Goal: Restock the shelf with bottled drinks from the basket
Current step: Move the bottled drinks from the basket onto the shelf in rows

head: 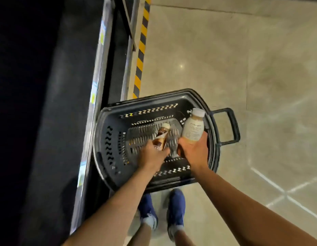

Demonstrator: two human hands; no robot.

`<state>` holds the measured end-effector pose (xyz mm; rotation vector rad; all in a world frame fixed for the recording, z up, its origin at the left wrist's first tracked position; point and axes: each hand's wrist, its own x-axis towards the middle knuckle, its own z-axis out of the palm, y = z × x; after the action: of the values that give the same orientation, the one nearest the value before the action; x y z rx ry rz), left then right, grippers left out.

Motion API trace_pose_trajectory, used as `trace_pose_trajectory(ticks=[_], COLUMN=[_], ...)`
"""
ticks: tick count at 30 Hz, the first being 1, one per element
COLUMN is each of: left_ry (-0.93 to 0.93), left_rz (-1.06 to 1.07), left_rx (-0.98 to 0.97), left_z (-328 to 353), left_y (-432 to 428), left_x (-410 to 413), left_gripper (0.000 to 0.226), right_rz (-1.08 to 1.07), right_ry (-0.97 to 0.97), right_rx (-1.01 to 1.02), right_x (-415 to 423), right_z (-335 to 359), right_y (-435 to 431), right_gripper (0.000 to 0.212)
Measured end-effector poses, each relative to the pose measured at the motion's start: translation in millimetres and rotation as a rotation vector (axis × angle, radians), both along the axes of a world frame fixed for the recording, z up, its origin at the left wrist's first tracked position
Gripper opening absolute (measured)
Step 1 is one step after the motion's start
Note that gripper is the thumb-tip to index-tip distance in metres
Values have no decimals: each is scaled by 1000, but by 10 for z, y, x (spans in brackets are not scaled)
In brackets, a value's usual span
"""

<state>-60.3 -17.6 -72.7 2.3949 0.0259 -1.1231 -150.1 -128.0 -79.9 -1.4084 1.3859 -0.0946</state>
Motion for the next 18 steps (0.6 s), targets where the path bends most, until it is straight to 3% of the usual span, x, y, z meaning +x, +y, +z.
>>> trace_pose_trajectory(ticks=[3, 6, 9, 12, 15, 18], left_ry=[54, 23, 39, 16, -26, -86], left_rz=[90, 142, 216, 262, 360, 419], left_rx=[-74, -202, -354, -454, -551, -612], left_z=[1174, 2304, 3316, 4180, 4916, 5470], left_y=[47, 153, 315, 490, 666, 857], left_x=[-53, -121, -200, -319, -452, -600], left_gripper=[31, 26, 31, 39, 19, 20], right_rz=[43, 32, 39, 88, 163, 267], right_ry=[-17, -145, -252, -312, -410, -469], right_rx=[76, 89, 101, 79, 67, 69], right_x=[-151, -211, -311, -444, -575, -722], right_z=[1013, 2318, 3428, 4240, 4901, 5339], right_y=[72, 212, 362, 465, 549, 620], right_gripper=[59, 34, 35, 37, 39, 43])
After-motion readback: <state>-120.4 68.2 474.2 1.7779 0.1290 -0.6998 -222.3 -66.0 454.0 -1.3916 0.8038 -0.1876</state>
